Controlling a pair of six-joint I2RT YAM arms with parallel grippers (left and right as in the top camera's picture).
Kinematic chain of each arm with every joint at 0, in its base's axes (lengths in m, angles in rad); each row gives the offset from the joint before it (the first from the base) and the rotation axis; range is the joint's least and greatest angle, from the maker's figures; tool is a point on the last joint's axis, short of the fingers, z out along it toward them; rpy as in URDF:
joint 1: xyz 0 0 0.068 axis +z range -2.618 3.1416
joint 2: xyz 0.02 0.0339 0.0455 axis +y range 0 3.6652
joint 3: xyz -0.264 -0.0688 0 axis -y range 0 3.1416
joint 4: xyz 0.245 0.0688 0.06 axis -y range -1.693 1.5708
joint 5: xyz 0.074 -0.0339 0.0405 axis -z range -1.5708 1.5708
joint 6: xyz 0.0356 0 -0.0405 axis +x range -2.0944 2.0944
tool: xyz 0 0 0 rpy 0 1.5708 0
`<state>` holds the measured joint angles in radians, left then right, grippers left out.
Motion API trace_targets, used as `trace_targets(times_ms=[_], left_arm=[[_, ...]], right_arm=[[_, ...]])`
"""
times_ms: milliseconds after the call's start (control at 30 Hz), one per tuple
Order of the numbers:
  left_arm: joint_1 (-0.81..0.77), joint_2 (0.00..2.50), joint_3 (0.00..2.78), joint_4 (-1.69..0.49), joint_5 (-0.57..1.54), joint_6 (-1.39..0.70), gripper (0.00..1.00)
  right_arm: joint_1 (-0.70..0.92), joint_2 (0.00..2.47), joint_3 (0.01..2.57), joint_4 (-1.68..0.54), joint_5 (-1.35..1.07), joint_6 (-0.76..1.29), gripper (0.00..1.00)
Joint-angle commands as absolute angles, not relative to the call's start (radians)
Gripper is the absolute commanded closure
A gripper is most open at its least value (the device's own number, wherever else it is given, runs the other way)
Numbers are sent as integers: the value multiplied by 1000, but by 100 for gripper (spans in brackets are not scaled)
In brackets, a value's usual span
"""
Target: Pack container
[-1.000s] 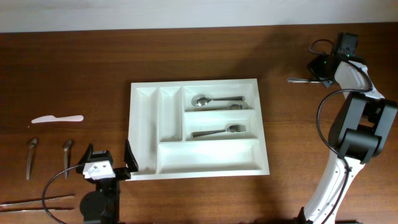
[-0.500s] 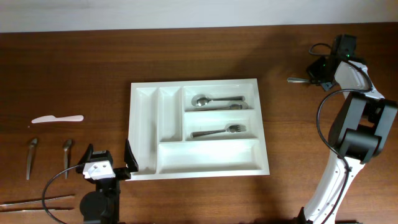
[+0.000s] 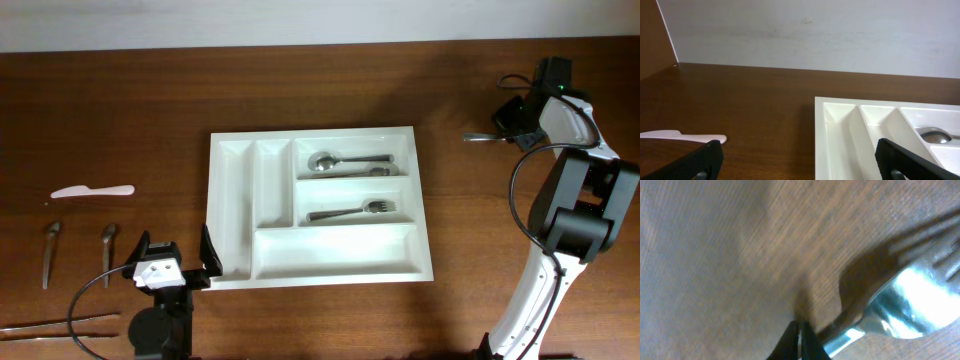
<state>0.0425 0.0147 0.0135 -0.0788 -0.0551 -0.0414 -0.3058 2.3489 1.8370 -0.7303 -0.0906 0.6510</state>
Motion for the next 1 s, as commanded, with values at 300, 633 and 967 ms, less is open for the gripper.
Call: trace_targets(times_ms=[300, 633, 967], left_arm=[[49, 5, 9, -80, -45, -22, 1], [49, 5, 9, -80, -44, -22, 1], [49, 5, 9, -80, -44, -22, 1]], right_arm=[[-303, 2363, 1834, -962, 64, 655, 94], [-301, 2362, 2067, -1039, 61, 473, 91], [-328, 2363, 2577, -1495, 61, 459, 51]])
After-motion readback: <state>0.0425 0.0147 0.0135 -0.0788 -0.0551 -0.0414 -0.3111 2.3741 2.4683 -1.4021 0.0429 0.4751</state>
